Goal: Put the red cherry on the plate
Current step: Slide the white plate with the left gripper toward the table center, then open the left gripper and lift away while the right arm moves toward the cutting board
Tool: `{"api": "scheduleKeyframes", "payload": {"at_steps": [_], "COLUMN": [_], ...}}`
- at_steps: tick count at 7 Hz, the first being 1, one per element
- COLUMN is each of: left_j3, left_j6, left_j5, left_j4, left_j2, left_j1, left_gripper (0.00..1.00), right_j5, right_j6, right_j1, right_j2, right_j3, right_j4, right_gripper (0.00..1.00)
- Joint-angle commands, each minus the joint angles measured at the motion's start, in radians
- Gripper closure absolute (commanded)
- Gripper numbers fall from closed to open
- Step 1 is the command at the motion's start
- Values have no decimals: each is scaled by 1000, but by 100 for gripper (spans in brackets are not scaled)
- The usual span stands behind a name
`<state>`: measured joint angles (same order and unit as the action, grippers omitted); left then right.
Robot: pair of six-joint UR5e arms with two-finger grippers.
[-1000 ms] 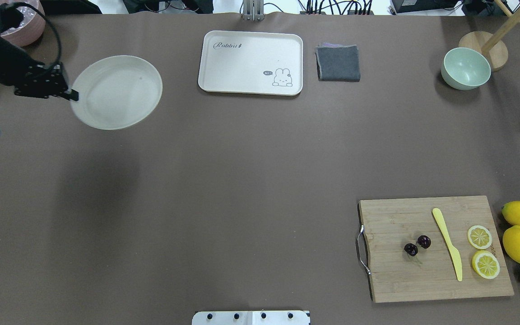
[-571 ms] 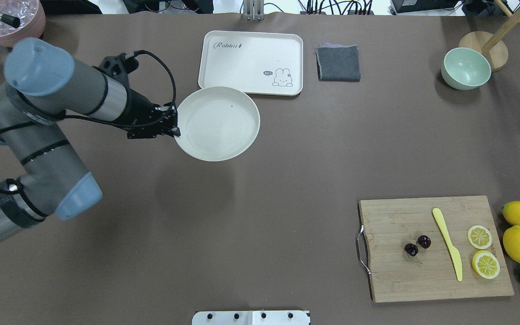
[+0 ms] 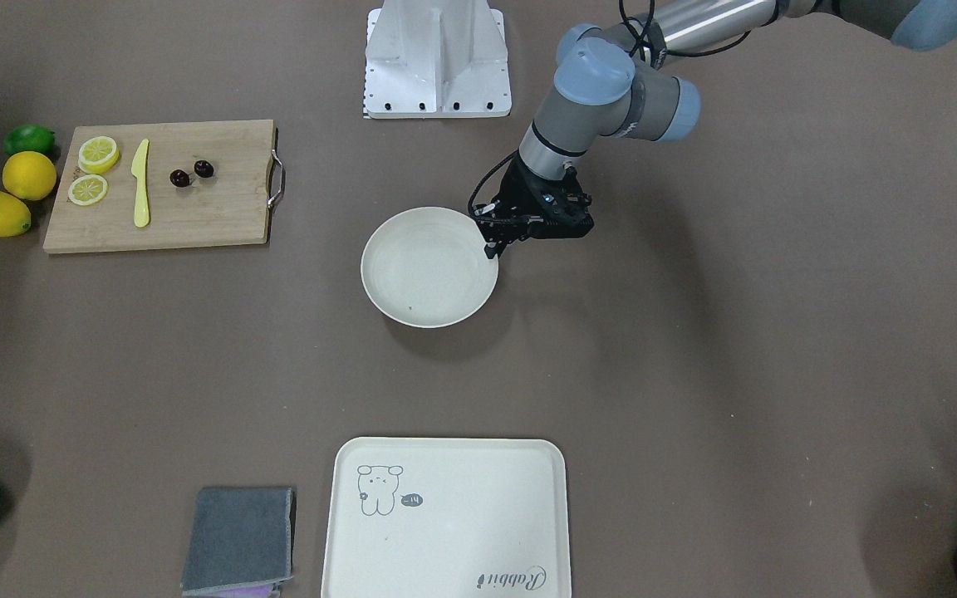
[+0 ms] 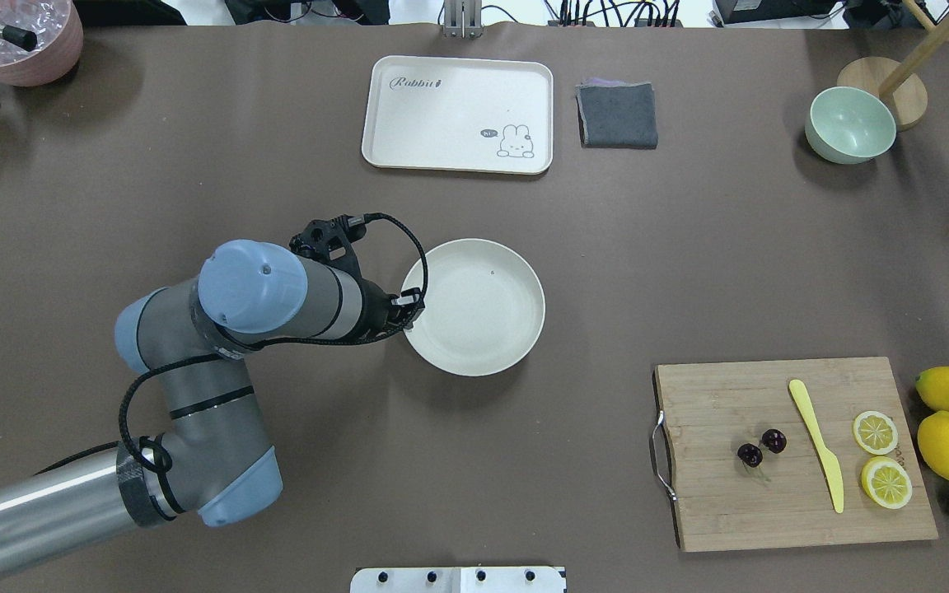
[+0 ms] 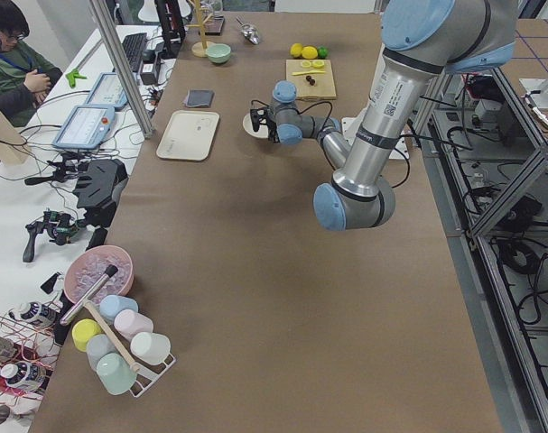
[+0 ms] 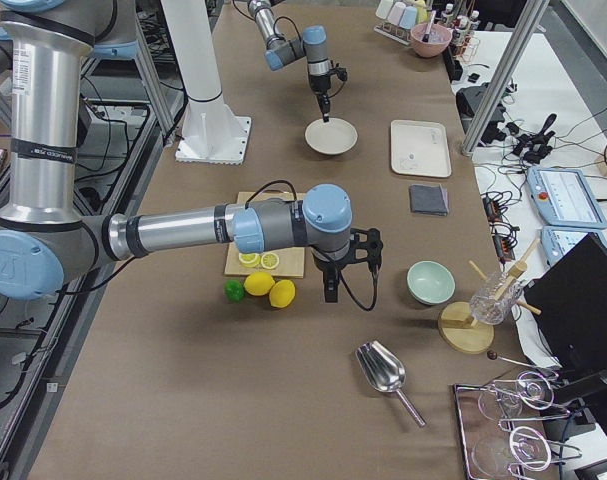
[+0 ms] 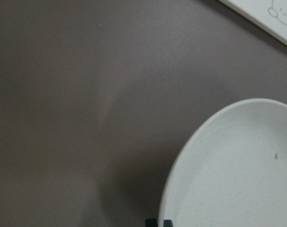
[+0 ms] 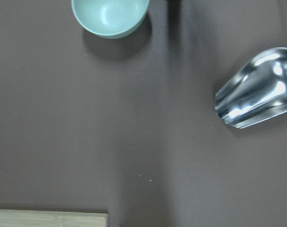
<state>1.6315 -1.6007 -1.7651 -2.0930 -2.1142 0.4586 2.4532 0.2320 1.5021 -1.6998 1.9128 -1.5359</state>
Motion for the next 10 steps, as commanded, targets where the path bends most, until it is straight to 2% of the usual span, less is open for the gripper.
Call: {"api": "scheduleKeyframes", "payload": {"at_steps": [1,2,3,4,5,6,7,10], "left_j3": [-25,-24,-15,-4,13,16,37,85], "left_j6": [2,7,5,7,10,31,118,220], "left_j5": [33,32,29,27,0,-67,-115,-157], "left_j4": [-1,-1,-1,-1,-1,-1,1,26], "left_j2": [5,6,5,6,6,6,11,60], "left_j1": [-41,-41,-40,-25,16,76,131,204], "left_gripper": [100,100,66,3,2,2,2,2], "right_j5": [0,0,0,-2,-6,-10,-37,-227], "right_j6": [256,332,372,418,427,440,507,786], "right_j1": [-132,-176,-213,-248,-281,-308,-350,-585], "right_j2": [20,25,29,31,31,31,58,72], "right_j3": [144,179,208,233,253,262,264,262], "right_j4": [0,2,2,2,2,3,19,202], "right_gripper": [0,0,0,0,0,0,0,0]}}
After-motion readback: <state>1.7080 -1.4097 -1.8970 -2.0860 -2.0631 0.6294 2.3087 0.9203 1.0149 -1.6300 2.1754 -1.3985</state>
